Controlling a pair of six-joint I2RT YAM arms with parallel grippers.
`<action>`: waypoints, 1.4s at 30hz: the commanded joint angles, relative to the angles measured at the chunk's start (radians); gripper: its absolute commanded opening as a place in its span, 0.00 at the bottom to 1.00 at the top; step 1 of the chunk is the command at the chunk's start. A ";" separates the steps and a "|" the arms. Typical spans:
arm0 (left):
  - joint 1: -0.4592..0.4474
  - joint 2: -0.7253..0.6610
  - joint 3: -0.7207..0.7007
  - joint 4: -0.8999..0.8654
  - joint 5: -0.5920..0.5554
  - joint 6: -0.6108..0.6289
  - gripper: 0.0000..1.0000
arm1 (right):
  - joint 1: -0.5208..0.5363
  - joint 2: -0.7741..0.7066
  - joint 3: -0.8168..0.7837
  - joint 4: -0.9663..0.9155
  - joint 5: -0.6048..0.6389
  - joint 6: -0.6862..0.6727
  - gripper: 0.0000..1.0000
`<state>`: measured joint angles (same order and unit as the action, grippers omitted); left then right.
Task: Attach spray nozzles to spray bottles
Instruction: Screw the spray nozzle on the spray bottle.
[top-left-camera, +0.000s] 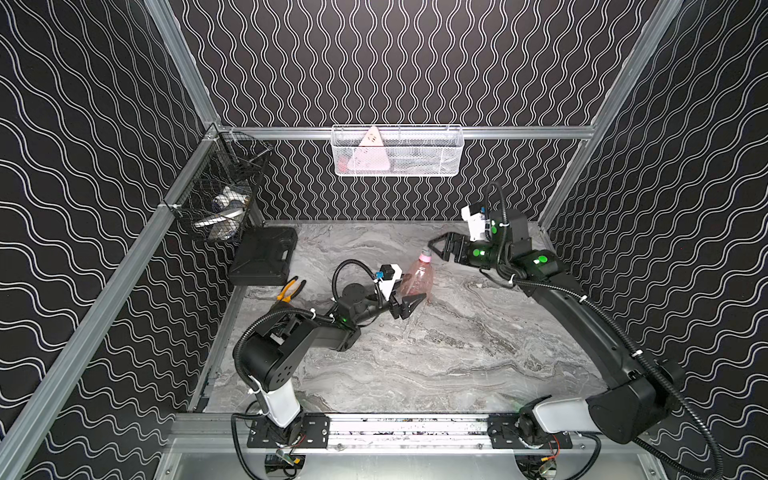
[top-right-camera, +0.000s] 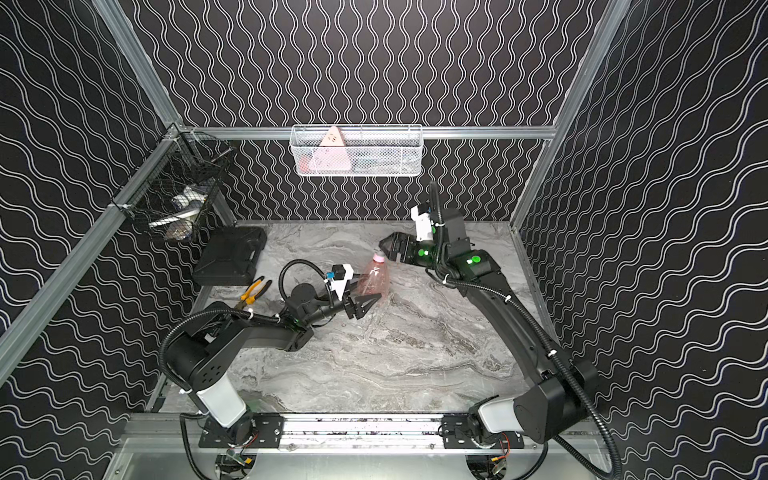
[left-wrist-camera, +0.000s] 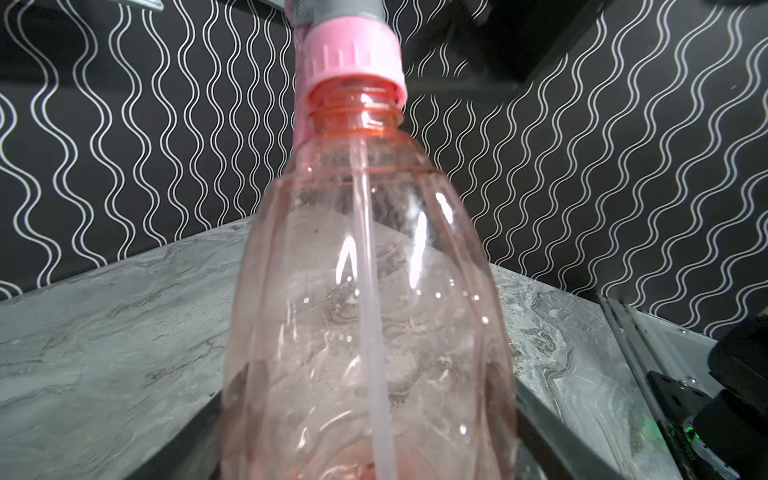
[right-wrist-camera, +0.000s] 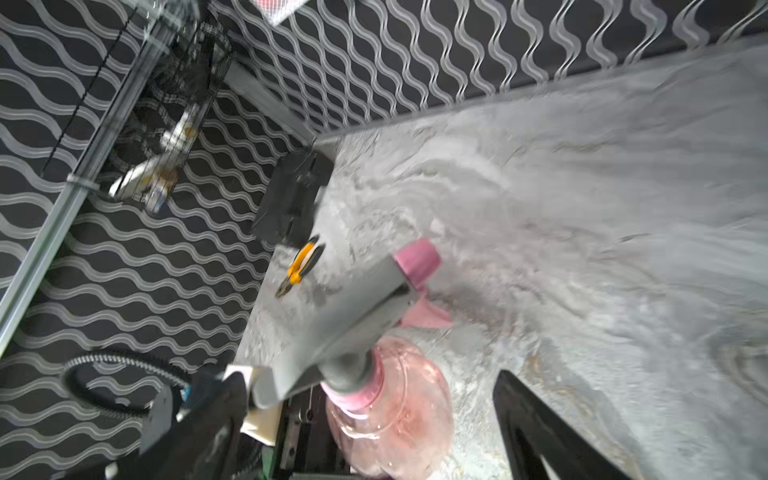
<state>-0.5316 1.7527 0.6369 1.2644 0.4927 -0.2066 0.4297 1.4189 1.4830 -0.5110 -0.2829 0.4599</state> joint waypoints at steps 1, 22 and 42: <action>-0.006 0.024 0.010 0.039 -0.031 0.017 0.50 | 0.033 0.051 0.131 -0.222 0.156 0.010 0.92; -0.073 0.036 0.000 0.009 -0.228 0.156 0.51 | 0.228 0.486 0.729 -0.791 0.630 0.020 0.65; -0.114 0.042 0.043 -0.076 -0.380 0.231 0.49 | 0.233 0.564 0.771 -0.795 0.521 0.260 0.06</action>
<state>-0.6350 1.7966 0.6643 1.1847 0.1837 -0.0322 0.6586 1.9682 2.2269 -1.2354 0.2577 0.5858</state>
